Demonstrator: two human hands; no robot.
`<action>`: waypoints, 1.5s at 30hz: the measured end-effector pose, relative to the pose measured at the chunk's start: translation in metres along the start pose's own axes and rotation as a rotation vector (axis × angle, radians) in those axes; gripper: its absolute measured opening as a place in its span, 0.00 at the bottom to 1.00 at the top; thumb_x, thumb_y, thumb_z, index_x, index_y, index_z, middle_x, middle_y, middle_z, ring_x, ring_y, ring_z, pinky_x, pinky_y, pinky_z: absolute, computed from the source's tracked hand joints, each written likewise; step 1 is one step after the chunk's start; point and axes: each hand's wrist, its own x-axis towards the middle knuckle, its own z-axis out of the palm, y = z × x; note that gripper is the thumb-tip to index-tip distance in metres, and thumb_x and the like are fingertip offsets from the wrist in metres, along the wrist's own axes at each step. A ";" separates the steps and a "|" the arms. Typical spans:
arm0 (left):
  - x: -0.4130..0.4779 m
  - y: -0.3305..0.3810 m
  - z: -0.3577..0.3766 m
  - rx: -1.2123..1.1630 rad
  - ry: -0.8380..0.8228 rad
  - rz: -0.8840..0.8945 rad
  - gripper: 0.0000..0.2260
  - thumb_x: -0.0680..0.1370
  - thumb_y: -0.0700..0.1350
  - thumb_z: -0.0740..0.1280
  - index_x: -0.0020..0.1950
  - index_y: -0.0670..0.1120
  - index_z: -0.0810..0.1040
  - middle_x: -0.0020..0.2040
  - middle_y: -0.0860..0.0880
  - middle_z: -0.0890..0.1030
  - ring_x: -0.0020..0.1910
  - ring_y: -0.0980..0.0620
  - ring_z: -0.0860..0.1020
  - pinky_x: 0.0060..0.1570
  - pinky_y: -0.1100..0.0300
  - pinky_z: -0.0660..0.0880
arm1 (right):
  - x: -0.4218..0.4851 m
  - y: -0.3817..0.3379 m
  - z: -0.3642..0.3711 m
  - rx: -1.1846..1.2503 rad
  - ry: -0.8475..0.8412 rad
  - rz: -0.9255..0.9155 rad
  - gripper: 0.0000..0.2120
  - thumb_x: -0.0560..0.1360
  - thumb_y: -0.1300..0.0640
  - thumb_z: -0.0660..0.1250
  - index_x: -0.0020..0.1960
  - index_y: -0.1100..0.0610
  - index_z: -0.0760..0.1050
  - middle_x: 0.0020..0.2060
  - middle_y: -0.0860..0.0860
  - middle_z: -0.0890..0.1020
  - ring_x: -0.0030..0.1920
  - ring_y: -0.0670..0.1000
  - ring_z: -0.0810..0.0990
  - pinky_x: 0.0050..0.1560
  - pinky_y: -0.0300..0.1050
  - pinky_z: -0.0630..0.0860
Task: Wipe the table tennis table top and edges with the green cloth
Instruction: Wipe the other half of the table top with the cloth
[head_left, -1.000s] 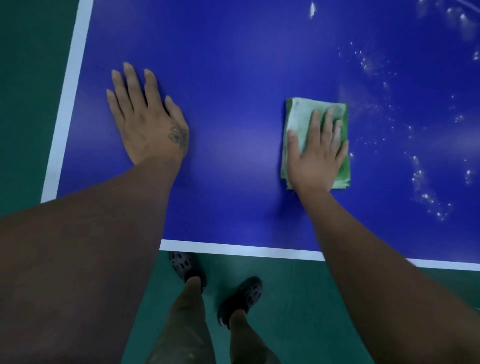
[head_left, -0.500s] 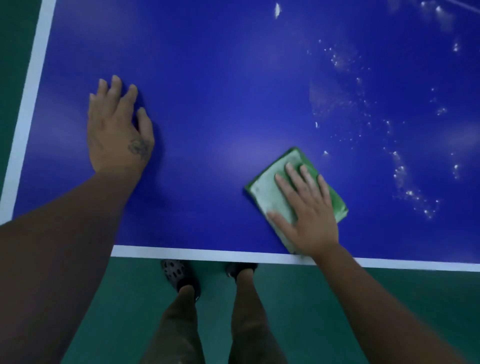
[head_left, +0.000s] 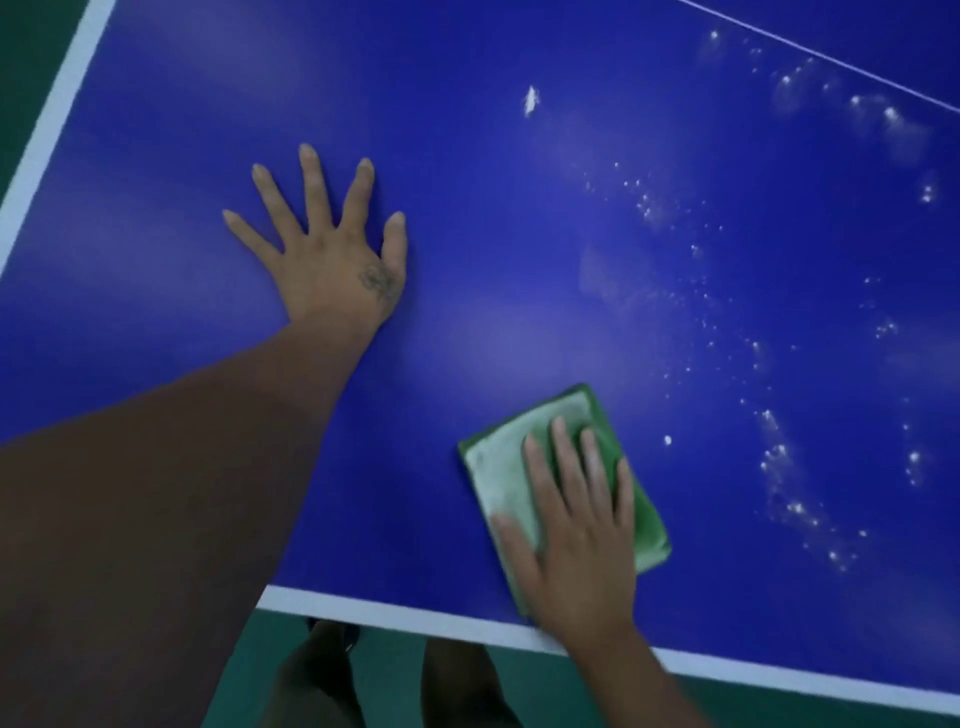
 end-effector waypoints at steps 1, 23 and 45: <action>0.003 0.004 0.003 0.010 0.018 -0.013 0.32 0.84 0.71 0.43 0.87 0.64 0.51 0.90 0.48 0.45 0.87 0.32 0.41 0.79 0.22 0.40 | -0.007 0.000 0.001 0.022 -0.005 -0.016 0.37 0.84 0.34 0.60 0.88 0.48 0.59 0.88 0.50 0.57 0.87 0.58 0.56 0.84 0.69 0.52; 0.008 0.007 0.009 -0.028 0.109 -0.063 0.26 0.88 0.63 0.49 0.87 0.62 0.59 0.89 0.50 0.55 0.88 0.39 0.48 0.84 0.34 0.45 | 0.135 0.009 -0.001 0.040 0.055 0.003 0.34 0.86 0.38 0.60 0.87 0.51 0.61 0.88 0.51 0.57 0.87 0.57 0.56 0.84 0.70 0.53; 0.007 0.011 0.007 -0.063 0.195 -0.055 0.24 0.87 0.57 0.56 0.85 0.59 0.67 0.87 0.49 0.61 0.87 0.39 0.53 0.84 0.34 0.48 | 0.379 -0.053 -0.005 0.067 0.096 -0.016 0.34 0.85 0.35 0.54 0.87 0.46 0.61 0.88 0.48 0.58 0.88 0.53 0.52 0.85 0.64 0.44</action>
